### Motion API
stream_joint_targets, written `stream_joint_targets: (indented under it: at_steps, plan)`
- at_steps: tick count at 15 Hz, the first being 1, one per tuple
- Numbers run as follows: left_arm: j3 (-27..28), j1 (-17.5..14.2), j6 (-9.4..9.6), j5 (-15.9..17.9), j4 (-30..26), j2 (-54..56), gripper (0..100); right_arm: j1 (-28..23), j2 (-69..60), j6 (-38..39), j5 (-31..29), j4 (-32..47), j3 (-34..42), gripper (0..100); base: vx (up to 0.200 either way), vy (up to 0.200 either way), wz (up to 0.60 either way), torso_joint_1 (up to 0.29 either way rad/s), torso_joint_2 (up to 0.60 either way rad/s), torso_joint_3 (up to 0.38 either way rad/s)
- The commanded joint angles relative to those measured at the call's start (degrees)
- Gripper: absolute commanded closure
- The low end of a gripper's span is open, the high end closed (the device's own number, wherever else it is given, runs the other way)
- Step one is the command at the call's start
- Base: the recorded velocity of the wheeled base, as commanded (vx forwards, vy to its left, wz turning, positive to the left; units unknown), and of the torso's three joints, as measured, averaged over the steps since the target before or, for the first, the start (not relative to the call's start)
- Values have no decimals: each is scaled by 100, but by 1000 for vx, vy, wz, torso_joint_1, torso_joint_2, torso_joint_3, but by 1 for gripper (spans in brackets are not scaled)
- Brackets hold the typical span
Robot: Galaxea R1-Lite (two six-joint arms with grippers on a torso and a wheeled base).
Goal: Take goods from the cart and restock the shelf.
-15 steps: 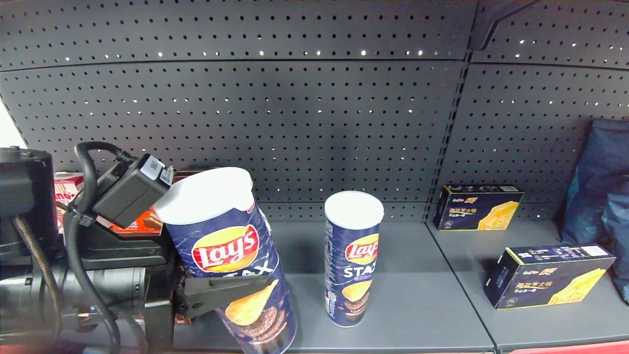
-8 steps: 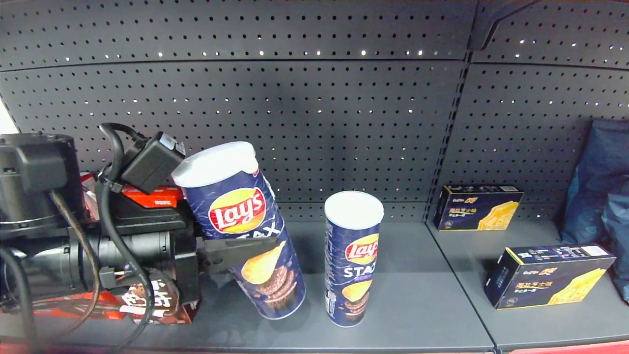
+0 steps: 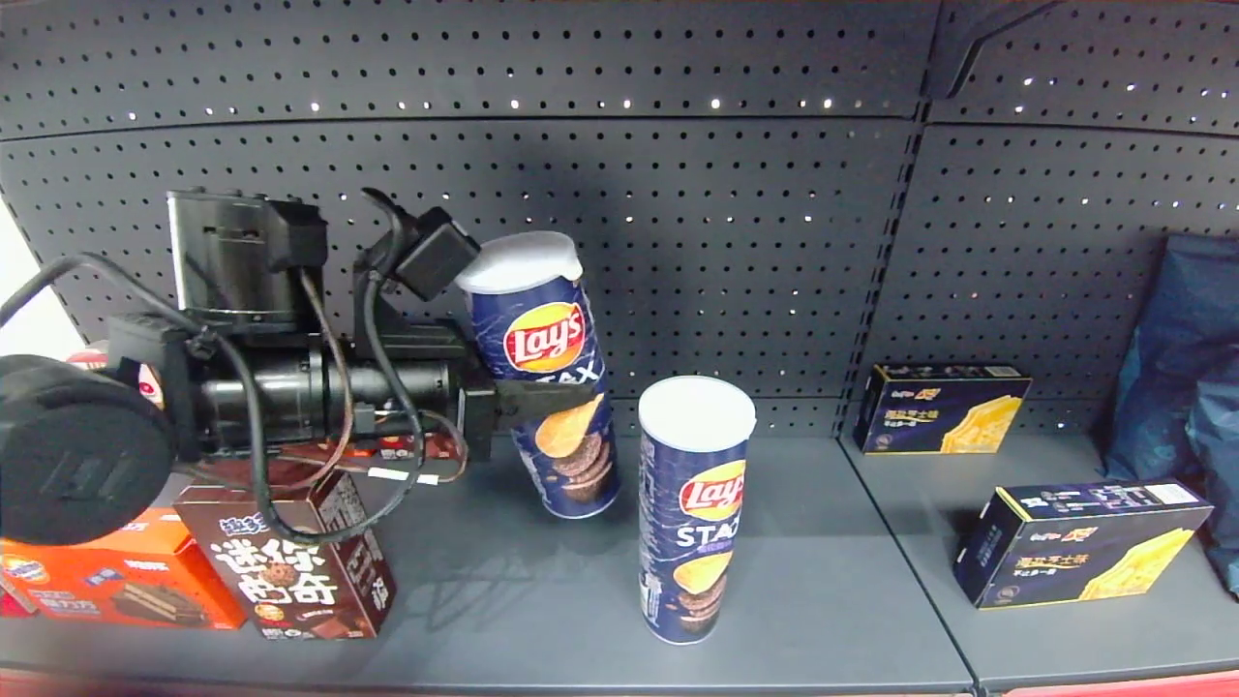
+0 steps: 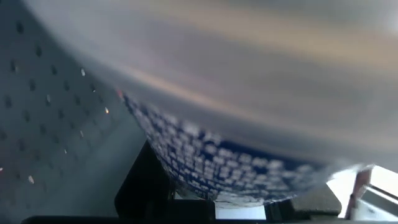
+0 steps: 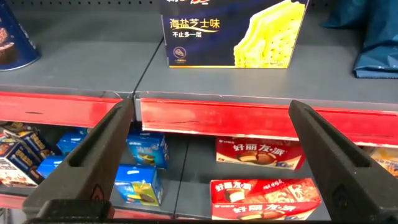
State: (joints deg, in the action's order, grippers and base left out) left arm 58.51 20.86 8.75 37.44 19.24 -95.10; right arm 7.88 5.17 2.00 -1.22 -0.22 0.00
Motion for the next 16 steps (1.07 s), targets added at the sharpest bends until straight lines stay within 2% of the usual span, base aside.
stream_joint_targets:
  at_steps: [1,2,3,4,6,16]
  plan:
    - [855,15,276,9,-465,-738,100,4,28,2,-1,-4,0,0,0,0,0,0,0,0]
    - [1162,15,399,0,-649,-949,100,4,28,2,-1,-4,0,0,0,0,0,0,0,0]
    - [1197,6,417,0,-658,-993,100,4,28,2,-1,-4,0,0,0,0,0,0,0,0]
    - [1391,-47,557,18,-649,-1309,100,4,28,2,-1,-4,0,0,0,0,0,0,0,0]
    - [1505,-38,680,18,-649,-1582,100,4,28,2,-1,-4,0,0,0,0,0,0,0,0]
    - [2120,217,707,27,-597,-2338,100,4,28,2,-1,-4,0,0,0,0,0,0,0,0]
